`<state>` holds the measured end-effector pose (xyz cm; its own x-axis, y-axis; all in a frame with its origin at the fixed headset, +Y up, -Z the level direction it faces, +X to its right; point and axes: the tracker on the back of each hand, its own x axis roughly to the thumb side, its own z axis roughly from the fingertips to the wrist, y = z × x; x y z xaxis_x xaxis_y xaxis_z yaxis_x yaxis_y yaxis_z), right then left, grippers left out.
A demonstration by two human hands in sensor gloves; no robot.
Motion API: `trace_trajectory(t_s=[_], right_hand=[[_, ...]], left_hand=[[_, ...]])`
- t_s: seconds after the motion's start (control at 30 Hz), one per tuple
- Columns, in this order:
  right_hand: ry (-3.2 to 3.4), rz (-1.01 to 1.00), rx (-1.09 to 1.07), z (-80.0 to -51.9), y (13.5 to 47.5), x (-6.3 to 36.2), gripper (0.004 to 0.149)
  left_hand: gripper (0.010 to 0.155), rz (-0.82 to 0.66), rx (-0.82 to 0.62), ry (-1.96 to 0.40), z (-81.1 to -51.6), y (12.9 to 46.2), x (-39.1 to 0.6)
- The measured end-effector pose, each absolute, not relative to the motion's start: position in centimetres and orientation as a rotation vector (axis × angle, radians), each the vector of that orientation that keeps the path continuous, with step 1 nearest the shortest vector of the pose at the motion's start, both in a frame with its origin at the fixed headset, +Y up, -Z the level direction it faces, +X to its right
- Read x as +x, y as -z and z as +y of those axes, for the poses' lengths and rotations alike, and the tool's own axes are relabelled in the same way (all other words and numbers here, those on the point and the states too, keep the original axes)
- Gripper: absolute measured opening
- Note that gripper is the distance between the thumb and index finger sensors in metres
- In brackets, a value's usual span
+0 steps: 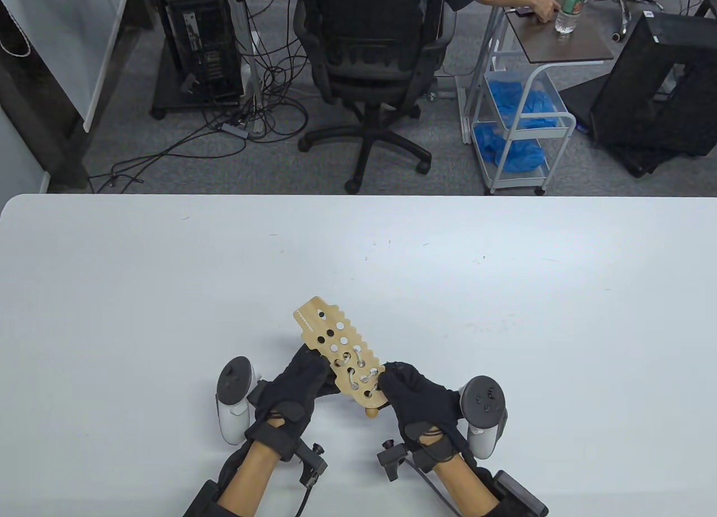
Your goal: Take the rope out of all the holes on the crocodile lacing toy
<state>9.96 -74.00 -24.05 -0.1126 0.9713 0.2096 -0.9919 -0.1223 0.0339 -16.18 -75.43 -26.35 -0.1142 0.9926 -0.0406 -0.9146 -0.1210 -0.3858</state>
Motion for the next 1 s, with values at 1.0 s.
trace_trajectory(t_s=[1.0], right_hand=[[-1.672,-0.268,0.028,-73.4,24.1,12.3,0.046]], left_hand=[[0.054,-0.278,-0.267,-1.168,-74.0,26.3,-16.0]])
